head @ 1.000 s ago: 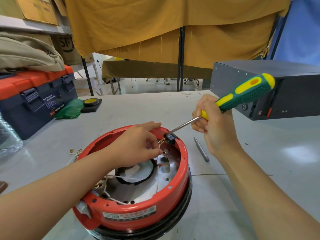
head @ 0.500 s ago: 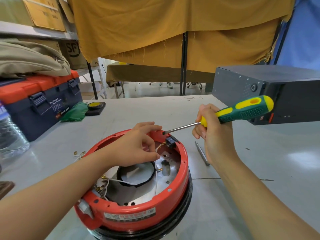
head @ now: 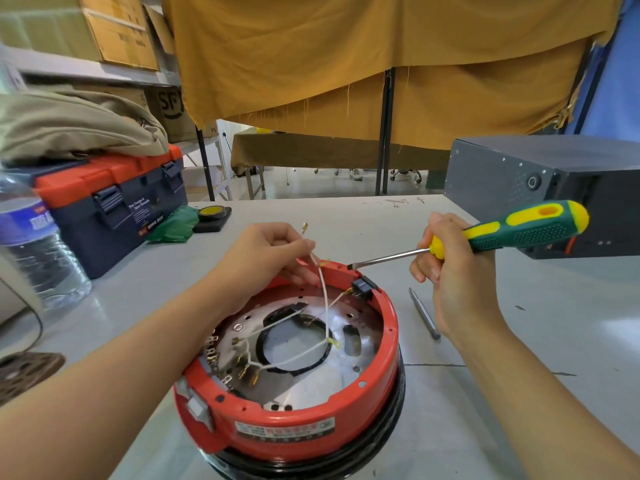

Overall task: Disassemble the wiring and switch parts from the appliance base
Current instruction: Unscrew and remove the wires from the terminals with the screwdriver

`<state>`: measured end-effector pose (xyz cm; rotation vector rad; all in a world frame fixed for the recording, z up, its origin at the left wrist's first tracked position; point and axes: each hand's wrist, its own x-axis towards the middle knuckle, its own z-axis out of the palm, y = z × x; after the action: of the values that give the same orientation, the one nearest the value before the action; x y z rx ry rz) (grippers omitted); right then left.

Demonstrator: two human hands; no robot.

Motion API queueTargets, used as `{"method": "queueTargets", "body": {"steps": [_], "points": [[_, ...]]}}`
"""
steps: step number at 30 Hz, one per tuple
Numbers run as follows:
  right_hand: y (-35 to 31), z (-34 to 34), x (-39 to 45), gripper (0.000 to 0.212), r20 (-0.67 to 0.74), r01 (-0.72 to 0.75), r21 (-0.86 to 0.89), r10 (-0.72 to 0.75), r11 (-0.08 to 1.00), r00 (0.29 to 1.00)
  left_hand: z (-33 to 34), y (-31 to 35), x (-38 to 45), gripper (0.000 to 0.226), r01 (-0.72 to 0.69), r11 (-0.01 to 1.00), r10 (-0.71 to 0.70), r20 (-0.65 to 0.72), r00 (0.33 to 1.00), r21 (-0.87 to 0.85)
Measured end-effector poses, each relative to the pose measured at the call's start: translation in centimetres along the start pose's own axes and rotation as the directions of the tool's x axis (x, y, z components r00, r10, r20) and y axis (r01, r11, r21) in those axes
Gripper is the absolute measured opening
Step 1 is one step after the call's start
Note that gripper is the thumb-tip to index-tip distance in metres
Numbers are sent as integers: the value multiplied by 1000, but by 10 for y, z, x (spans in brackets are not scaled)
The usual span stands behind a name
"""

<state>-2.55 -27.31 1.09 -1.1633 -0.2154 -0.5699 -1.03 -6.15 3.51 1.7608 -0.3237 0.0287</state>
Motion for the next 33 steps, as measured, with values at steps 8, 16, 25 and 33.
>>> {"method": "queueTargets", "body": {"steps": [8,16,25,33], "points": [[1,-1,-1,30,-15,-50,4,50,999,999,-19,10,4,16,-55,986,19,-226,974,-155],[2,-1,-1,27,-22,-68,20,69,997,997,-29,27,1,10,-150,945,28,-385,922,-290],[5,0,-2,30,5,-84,32,84,996,996,-55,36,-8,9,-123,742,-157,-349,924,-659],[4,-2,-2,41,-25,-145,93,148,985,989,-102,32,-30,18,-100,570,-194,-252,948,-815]]}}
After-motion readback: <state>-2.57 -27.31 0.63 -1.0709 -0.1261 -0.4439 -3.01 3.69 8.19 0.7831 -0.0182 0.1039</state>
